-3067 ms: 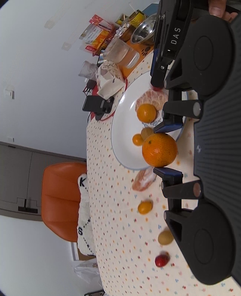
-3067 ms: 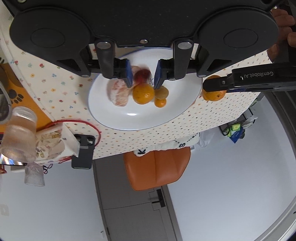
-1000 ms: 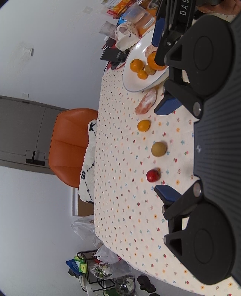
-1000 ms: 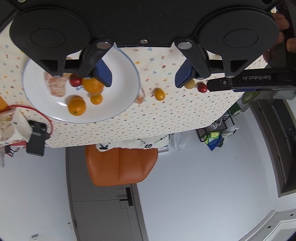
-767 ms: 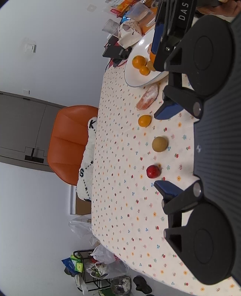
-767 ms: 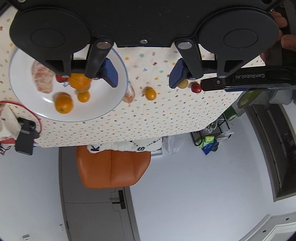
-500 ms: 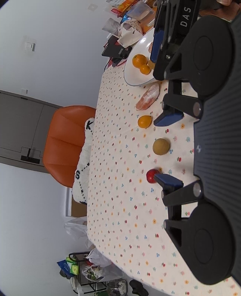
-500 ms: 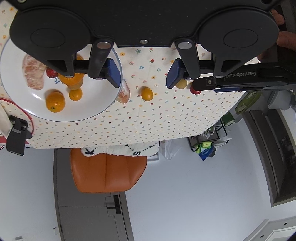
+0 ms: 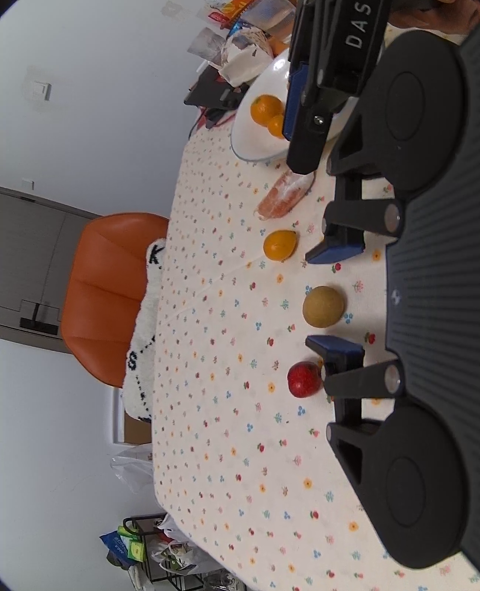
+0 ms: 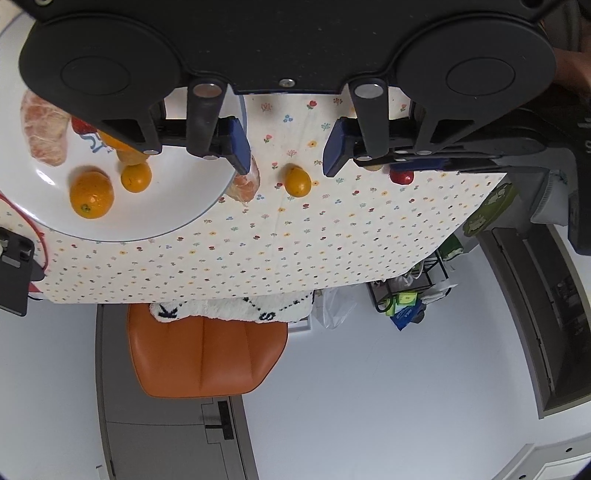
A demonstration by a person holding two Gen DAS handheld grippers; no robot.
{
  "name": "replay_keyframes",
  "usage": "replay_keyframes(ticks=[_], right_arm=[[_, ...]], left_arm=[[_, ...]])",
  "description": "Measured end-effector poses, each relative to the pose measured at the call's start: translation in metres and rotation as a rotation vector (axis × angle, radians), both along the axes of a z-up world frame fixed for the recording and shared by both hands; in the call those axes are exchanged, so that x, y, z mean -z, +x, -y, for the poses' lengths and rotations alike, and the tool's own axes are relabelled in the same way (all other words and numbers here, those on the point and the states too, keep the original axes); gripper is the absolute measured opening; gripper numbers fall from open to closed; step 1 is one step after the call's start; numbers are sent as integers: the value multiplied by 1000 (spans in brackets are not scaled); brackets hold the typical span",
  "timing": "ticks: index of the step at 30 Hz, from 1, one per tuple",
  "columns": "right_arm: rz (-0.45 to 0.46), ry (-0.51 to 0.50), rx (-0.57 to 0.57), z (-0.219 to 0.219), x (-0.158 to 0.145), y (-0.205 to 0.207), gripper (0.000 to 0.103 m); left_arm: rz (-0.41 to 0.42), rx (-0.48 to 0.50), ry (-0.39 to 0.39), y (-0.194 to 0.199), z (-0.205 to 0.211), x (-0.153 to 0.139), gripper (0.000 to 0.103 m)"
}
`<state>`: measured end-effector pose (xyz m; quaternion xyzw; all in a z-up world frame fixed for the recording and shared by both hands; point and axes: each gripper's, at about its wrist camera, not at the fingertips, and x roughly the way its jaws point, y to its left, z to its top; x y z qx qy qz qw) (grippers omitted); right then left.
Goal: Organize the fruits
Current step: 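Move both open tools back toward the fruits on the tablecloth, then grasp the brown kiwi with the left tool while the right tool grasps a small tangerine, then carry the kiwi and the tangerine over the white plate with both tools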
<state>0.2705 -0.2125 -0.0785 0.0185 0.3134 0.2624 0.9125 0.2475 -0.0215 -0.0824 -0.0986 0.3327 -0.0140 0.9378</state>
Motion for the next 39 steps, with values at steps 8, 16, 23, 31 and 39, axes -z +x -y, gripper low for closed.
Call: replay_keyframes(ticks=[8,16,23,31,39], right_arm=[[3,-18,-47,-22,1,13,42],[29,-102,-64,-48,2,24,41],[8,-130,-72,-63,9,35,39],[34,-227,-50,-81,17,40,38],[-1,-289,-73,-93,25,35,22]], left_arm=[[30,-13,5,0,-9,-4,23],[55,-40,-3,-6,-30,-17,23],[62,-82,-4,-11,-51,-20,23],[61,-131,-22,-18,-73,-18,23],[64,-153,-32,-32,-82,-20,23]])
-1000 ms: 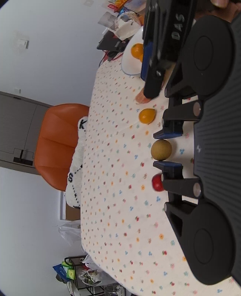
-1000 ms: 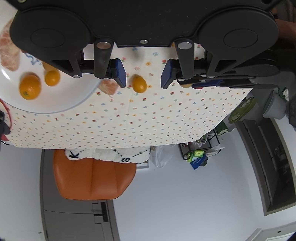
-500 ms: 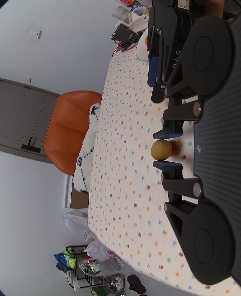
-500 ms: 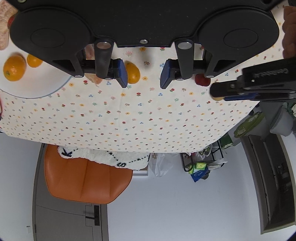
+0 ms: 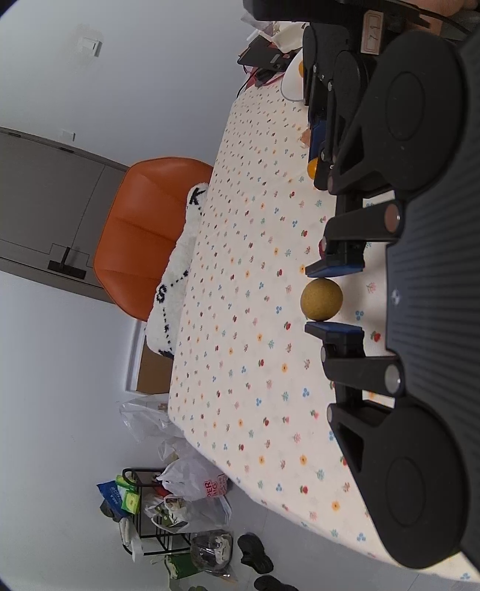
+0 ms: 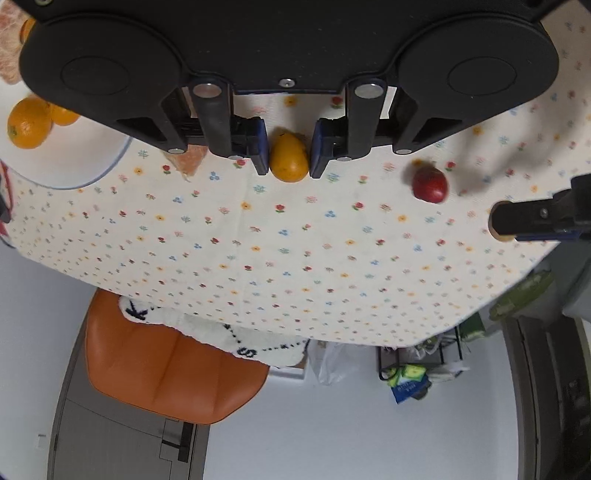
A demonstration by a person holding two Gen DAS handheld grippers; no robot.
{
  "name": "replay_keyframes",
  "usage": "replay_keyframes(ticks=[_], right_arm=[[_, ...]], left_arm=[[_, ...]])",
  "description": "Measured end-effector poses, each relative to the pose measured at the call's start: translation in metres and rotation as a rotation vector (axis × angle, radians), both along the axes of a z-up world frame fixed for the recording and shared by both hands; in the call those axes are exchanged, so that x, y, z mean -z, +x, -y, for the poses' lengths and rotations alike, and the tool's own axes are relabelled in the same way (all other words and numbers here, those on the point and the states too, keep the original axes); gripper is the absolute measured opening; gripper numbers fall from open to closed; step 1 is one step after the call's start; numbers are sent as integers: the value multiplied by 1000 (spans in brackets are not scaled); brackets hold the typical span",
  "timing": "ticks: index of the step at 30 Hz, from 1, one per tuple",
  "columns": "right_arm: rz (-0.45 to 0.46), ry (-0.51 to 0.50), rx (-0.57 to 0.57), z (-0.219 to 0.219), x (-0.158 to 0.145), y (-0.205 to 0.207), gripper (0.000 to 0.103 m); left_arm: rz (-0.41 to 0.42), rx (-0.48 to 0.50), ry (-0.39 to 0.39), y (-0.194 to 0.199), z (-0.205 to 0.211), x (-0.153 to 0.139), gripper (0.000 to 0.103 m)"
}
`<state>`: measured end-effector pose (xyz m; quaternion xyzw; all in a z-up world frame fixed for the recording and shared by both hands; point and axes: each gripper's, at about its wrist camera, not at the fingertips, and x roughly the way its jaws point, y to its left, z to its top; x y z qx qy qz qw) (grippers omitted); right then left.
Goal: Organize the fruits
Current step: 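Carry the kiwi and the tangerine over the white plate with both tools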
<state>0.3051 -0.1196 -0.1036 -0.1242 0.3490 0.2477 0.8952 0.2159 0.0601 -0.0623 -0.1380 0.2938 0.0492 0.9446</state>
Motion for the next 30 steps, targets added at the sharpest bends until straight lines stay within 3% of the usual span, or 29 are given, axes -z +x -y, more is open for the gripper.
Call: replay_keyframes(ticks=[11,30], right_arm=[[15,113,2,24,-28,-24,22],[72,196,142,113,-52,-56,22]], left_arm=[[11,18,-1,-7,13,-7,23],[44,168,21,-6,92,-21,23]])
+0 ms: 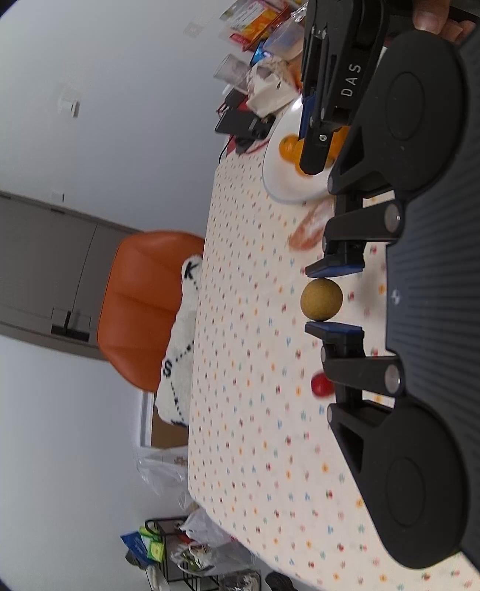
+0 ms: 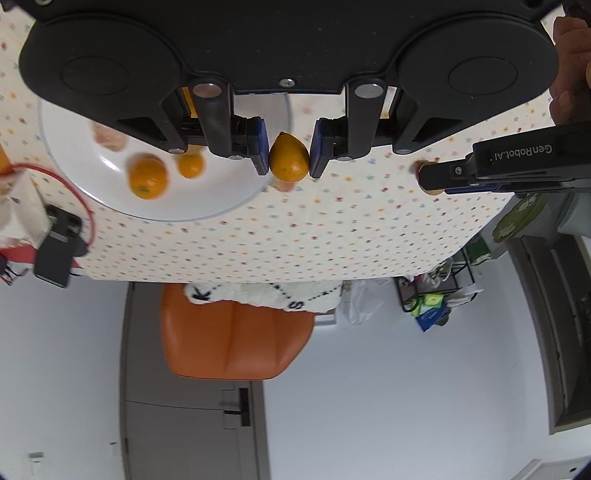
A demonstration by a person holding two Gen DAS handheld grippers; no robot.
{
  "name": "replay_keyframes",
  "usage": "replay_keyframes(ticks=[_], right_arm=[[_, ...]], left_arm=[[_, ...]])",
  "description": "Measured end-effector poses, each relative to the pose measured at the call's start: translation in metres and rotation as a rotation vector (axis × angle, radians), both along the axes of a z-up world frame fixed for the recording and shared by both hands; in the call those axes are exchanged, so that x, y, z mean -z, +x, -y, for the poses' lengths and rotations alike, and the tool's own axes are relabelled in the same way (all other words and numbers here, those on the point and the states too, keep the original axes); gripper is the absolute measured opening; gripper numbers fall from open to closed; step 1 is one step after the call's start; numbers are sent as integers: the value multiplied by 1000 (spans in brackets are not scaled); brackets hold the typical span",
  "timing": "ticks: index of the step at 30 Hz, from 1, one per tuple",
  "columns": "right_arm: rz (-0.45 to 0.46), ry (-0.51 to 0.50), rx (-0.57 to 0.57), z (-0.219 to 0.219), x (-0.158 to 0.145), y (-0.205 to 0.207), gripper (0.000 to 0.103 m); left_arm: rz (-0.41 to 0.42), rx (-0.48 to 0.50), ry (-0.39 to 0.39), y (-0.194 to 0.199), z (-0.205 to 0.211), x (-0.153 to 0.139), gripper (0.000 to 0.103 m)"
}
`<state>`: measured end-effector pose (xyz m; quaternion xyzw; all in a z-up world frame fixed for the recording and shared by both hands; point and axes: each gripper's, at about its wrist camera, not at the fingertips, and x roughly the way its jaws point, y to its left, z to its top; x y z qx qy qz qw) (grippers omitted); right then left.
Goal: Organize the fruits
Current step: 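Carry the kiwi and the tangerine over the white plate with both tools, then open both tools to drop the kiwi and tangerine into the plate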
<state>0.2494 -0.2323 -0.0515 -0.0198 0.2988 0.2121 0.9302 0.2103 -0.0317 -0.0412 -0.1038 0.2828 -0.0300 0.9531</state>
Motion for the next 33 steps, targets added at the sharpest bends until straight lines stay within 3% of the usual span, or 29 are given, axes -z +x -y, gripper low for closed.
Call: replay_keyframes(ticks=[17,21,33], right_arm=[[-26,45,96,64,11,-15,22],[-24,53,119,75,14,-20,32],[-21,112,164,104,16,-27,36]], left_arm=[[-5,126,20,12,65,1,23],[-12,154,33,18,80,2,23],[-27,230,63,33,114,8,23]])
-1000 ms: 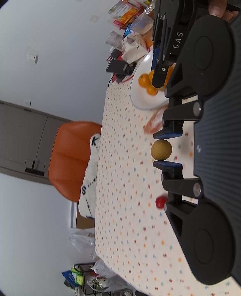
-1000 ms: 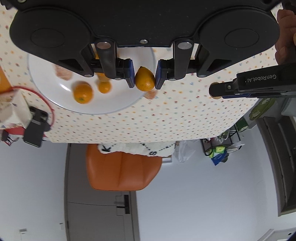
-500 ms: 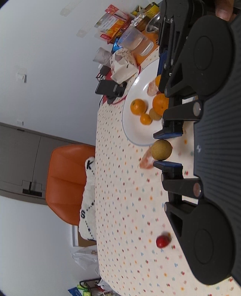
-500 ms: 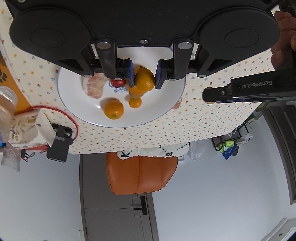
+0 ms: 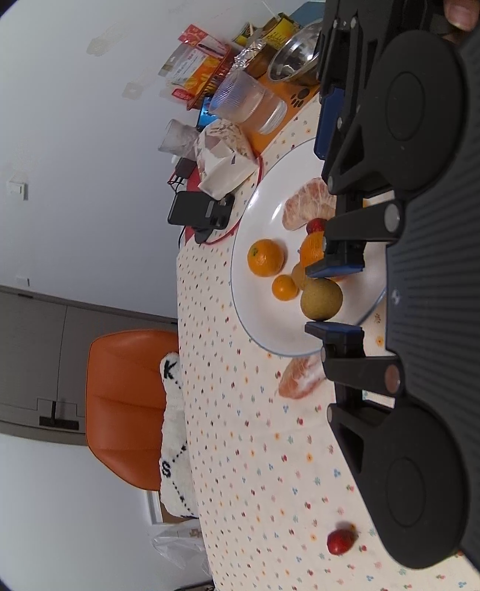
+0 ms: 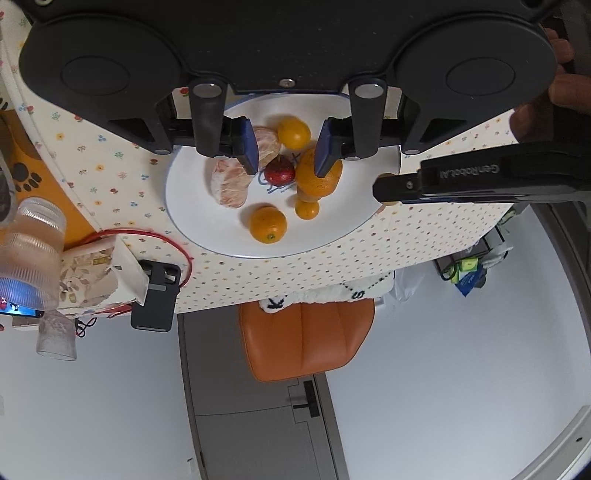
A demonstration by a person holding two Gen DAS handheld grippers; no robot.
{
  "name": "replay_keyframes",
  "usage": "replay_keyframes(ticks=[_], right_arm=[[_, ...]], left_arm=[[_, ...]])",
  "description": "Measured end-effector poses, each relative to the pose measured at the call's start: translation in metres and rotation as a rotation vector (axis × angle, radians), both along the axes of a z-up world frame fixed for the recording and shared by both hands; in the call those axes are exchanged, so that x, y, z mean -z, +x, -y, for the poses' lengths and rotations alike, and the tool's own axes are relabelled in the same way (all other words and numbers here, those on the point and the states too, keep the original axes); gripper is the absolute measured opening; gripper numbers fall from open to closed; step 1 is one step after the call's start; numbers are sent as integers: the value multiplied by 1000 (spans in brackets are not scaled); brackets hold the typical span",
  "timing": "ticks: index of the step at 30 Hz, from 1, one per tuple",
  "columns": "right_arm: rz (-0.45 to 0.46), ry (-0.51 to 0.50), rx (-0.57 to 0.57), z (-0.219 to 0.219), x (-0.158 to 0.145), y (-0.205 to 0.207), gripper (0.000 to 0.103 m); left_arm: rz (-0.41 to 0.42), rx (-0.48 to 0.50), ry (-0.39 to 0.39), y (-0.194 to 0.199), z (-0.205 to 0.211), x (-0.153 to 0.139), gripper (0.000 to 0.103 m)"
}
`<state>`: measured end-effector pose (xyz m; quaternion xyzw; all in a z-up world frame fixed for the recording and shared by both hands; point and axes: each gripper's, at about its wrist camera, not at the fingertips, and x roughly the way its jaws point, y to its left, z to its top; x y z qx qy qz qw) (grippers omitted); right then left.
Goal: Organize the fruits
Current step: 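Open both tools to drop the kiwi and tangerine into the plate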
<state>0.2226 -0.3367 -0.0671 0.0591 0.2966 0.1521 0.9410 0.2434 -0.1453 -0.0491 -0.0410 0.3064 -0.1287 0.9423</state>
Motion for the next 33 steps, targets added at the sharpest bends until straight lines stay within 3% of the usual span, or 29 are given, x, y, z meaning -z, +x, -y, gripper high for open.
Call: replay_keyframes(ticks=[6,11,33], right_arm=[[-2,22,0,5,1,1,37],[5,27,-8,4,0,2,39],[1,44,-39,-14,2,14,39]], left_arm=[[-9,13,2,8,3,1,24],[-1,4,-13,13,-7,-3,36],[-51,-152,11,37,-53,12,37]])
